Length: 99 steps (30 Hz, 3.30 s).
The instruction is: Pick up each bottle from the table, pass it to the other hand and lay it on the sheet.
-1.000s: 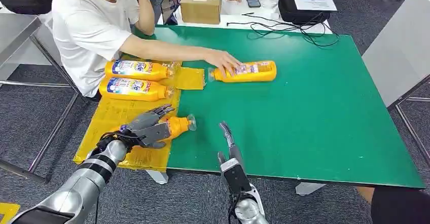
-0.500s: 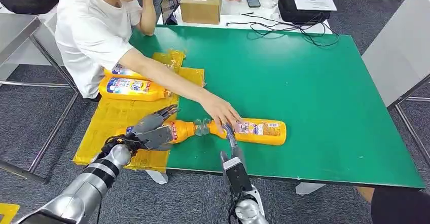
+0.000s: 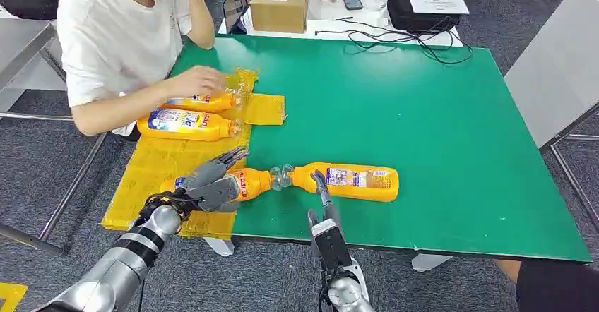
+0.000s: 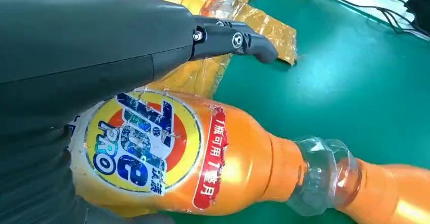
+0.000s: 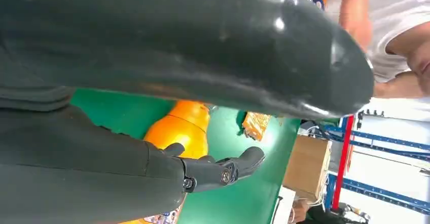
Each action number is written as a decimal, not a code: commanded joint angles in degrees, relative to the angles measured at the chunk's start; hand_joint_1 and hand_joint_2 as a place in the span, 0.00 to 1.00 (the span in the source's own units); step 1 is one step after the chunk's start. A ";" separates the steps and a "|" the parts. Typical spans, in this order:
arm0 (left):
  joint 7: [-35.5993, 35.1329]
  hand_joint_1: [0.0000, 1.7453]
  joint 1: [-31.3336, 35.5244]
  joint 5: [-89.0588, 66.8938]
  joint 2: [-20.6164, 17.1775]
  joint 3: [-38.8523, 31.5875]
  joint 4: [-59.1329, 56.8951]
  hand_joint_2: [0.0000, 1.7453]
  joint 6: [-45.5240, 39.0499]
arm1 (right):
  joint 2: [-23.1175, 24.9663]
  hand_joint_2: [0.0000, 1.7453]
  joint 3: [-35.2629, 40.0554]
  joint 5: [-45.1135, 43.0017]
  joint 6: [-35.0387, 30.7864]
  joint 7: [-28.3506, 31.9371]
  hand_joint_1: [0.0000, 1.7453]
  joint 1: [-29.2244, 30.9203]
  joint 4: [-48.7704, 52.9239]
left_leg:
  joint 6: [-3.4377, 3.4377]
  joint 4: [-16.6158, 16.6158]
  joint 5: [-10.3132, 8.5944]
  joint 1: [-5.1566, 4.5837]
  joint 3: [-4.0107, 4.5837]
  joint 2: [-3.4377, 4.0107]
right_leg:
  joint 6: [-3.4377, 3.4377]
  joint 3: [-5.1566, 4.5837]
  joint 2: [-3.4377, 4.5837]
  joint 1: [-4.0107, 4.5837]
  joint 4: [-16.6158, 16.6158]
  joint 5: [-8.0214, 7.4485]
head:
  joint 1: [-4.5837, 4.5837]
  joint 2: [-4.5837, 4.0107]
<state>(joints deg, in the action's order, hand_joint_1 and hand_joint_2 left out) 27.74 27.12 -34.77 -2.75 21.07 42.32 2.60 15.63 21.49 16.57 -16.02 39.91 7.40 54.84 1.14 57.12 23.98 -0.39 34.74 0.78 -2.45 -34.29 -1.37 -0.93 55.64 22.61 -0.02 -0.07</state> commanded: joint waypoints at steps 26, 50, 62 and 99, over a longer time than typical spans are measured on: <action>1.79 0.00 -10.01 39.26 9.41 -23.96 39.68 1.00 11.31 | -21.90 1.00 -2.95 62.25 -20.03 -27.47 0.00 9.74 2.24 | -0.05 0.07 0.13 0.07 0.04 0.01 | 0.05 0.00 0.20 0.06 -0.06 0.03 | 0.00 0.00; 3.25 0.00 -6.73 35.01 10.09 -19.75 33.36 1.00 8.55 | -13.43 1.00 -5.14 58.14 -8.49 -30.53 0.00 29.83 -31.62 | -0.04 0.08 0.04 0.04 0.10 0.05 | 0.02 -0.11 0.20 0.05 0.01 -0.05 | 0.00 0.00; 3.38 0.00 -5.18 34.75 10.19 -18.39 31.24 1.00 8.80 | -12.48 1.00 -1.30 60.14 -5.25 -29.81 0.00 31.40 -33.76 | -0.06 0.10 0.06 0.03 0.09 -0.03 | 0.04 -0.08 0.13 0.04 0.04 0.00 | 0.00 0.00; 3.96 0.00 -6.68 33.21 8.93 -19.43 29.77 1.00 6.56 | -13.35 1.00 -1.86 59.71 13.30 -41.78 1.00 34.85 -39.06 | -0.02 0.00 -0.03 0.05 -0.21 -0.21 | 0.02 0.31 -0.05 0.04 -0.13 -0.05 | 0.02 0.00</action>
<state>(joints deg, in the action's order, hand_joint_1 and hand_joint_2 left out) 31.36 19.13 -1.66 7.65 2.21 75.95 9.11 4.15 21.66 79.67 -1.68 -6.58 44.09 20.81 1.22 57.18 23.93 -0.45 34.69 0.74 -2.52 -34.21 -1.38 -0.97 55.61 22.53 0.00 -0.07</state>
